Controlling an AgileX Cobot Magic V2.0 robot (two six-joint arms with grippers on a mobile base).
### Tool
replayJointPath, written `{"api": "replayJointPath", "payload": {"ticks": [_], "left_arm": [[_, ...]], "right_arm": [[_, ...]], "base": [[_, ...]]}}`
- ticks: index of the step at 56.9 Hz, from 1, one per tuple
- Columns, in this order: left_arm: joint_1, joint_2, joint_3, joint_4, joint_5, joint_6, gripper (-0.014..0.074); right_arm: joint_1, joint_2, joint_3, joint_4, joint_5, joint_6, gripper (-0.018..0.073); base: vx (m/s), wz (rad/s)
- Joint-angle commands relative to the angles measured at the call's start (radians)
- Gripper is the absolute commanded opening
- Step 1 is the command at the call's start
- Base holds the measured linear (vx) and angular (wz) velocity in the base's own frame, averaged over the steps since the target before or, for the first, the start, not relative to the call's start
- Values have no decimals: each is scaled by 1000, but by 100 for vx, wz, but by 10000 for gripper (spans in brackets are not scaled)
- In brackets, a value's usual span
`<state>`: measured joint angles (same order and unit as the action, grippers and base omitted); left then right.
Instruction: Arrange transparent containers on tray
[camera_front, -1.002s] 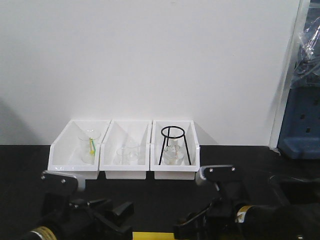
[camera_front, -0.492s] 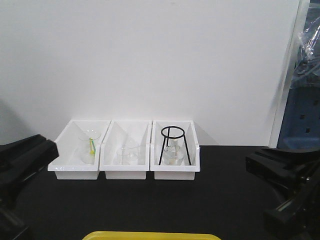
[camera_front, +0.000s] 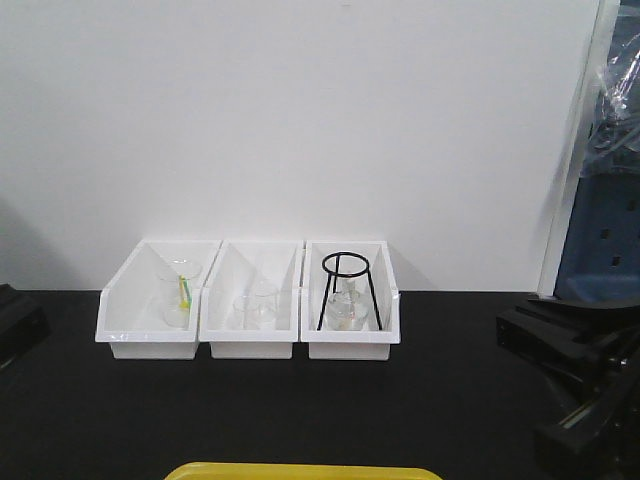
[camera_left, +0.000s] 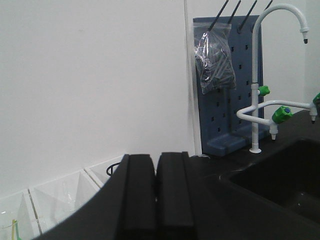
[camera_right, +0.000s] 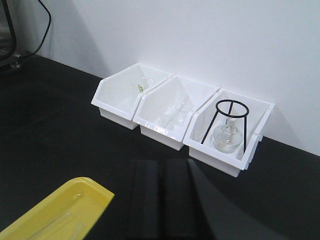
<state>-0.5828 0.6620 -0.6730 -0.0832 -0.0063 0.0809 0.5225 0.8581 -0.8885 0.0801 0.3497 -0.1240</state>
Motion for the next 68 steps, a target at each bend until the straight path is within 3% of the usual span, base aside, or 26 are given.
{"api": "replayJointPath", "payload": {"ticks": [1,15,23,29,42,50,56,65,68], "left_arm": [[-5,1,-30,-6,-84,1,-8],[-5,-1,-30,2,-47,1,-8],[13,-52,-18,121,24,-41,-6],[91,-136,43,167,13,-114,-6],[340,-429,307,171,14,-115,-6],[457,-611,498,170,14,-115,-6],[509,-708,613,168,13,-145,-6],[555,-688,742,150,-46,-271,-6],[555,-686,735,150,6,-300,-6]], "right_arm": [[-3,-9,-29,-6,-77,-4,-13],[-3,-9,-29,-6,-77,-4,-13],[-3,-9,-29,-6,-77,-4,-13],[-3,-9,-29,-6,-77,-4,-13],[-3,-9,-29,-6,-77,-4,-13],[-3,-9,-29,-6,-77,-4,-13],[-3,-9,-29,-6,-74,-4,-13],[-3,-9,-28,-6,-70,-4,-13],[-3,-9,-28,-6,-70,-4,-13]], "base": [[0,0],[0,0],[0,0],[0,0],[0,0],[0,0],[0,0],[0,0],[0,0]]}}
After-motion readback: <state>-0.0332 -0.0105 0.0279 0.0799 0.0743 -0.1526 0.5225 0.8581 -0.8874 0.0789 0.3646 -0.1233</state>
